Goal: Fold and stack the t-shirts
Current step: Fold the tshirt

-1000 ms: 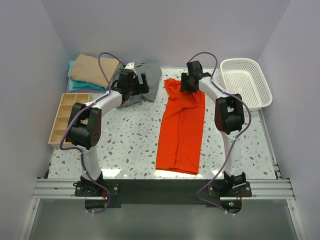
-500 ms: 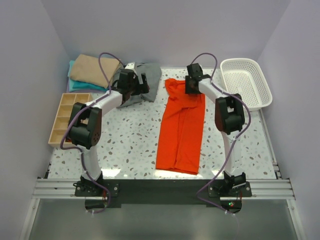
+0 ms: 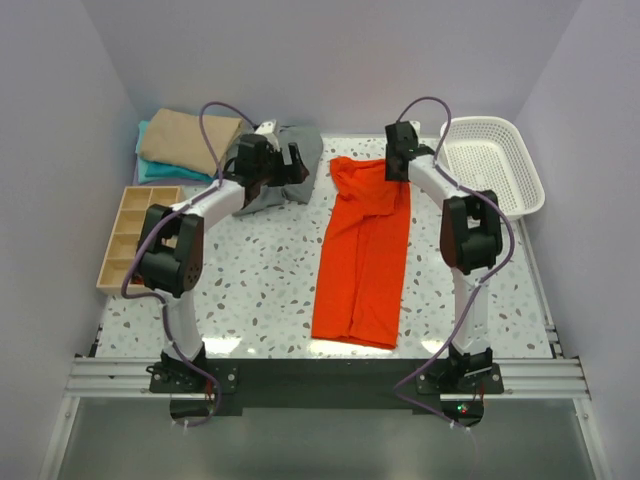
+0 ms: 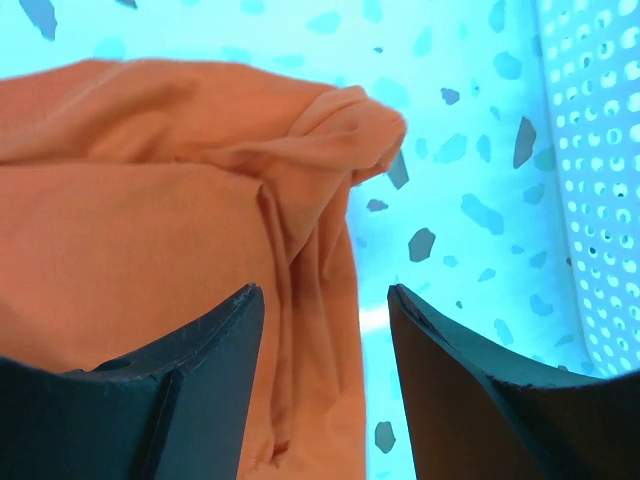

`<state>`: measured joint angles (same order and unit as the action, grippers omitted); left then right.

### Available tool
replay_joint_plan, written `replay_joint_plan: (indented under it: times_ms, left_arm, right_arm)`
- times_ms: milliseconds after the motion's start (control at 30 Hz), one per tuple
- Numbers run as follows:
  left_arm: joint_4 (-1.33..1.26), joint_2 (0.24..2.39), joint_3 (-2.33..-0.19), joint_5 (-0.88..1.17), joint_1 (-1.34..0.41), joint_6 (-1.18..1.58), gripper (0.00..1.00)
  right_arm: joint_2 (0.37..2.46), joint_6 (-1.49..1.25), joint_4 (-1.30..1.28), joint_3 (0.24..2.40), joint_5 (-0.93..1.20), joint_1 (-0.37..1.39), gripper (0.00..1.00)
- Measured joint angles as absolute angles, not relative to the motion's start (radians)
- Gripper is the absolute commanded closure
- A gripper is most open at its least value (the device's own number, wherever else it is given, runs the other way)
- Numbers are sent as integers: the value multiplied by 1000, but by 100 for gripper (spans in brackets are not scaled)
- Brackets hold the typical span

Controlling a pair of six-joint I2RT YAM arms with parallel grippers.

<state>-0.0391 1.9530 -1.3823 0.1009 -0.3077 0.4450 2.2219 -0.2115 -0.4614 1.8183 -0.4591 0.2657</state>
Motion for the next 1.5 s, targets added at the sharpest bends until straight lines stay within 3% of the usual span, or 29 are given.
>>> replay_joint_plan:
  times_ms: [367,733,1300,1500]
  left_arm:
    - [-86,2276,-1817,490,-338,465,0]
    - [41,2566,-2087,617,-354,538,0]
    - [18,2714,-2306,612,-354,550,0]
    - [-7,2756,-2353,595,-354,559,0]
  right_arm:
    - [2278,-323,-527,2020,-133,80,45]
    - [2351,-437,-491,2010,150,56,46]
    - [2388,-440,-441,2014,139,47,44]
    - [2454,-433,-452,2112,113,46,43]
